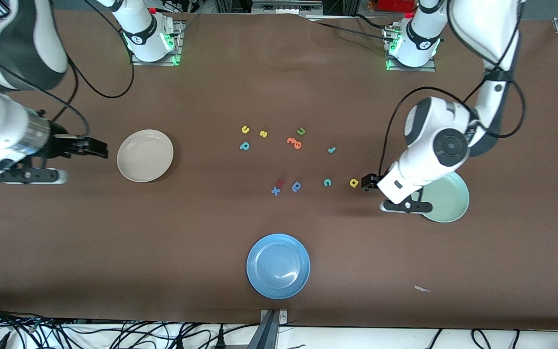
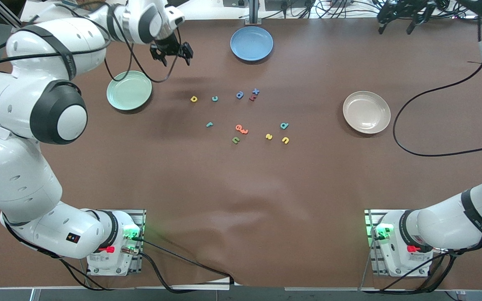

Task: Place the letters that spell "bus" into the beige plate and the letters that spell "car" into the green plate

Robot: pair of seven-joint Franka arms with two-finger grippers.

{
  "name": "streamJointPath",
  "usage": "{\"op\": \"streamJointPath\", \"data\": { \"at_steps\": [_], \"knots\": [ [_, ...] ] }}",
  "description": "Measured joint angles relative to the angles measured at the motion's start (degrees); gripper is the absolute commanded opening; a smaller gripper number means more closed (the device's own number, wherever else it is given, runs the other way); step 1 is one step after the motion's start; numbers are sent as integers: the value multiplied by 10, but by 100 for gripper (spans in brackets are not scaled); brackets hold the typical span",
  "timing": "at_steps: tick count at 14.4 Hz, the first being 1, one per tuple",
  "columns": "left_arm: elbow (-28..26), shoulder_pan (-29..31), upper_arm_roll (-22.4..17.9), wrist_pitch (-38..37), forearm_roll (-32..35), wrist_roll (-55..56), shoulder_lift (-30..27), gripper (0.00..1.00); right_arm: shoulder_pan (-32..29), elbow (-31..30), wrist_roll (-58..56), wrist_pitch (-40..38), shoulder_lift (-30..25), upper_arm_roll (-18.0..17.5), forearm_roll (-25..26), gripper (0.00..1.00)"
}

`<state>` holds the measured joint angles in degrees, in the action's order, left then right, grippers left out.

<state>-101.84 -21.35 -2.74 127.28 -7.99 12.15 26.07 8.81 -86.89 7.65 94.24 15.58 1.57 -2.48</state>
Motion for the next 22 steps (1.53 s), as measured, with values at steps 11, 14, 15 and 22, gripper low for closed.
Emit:
{"op": "streamJointPath", "data": {
  "at_steps": [11,14,15,22],
  "knots": [
    [-124,-56,0,178,0,25,52,95,48,-228,211,306,7,-108,-7,100],
    [-107,-60,0,180,0,28,67,92,48,-290,271,380,-5,-146,9,100],
    [-102,-60,0,180,0,29,71,89,48,-312,297,411,-6,-160,23,100],
    [-94,-62,-2,176,0,32,86,69,65,-373,513,504,28,-212,171,100]
  ]
}}
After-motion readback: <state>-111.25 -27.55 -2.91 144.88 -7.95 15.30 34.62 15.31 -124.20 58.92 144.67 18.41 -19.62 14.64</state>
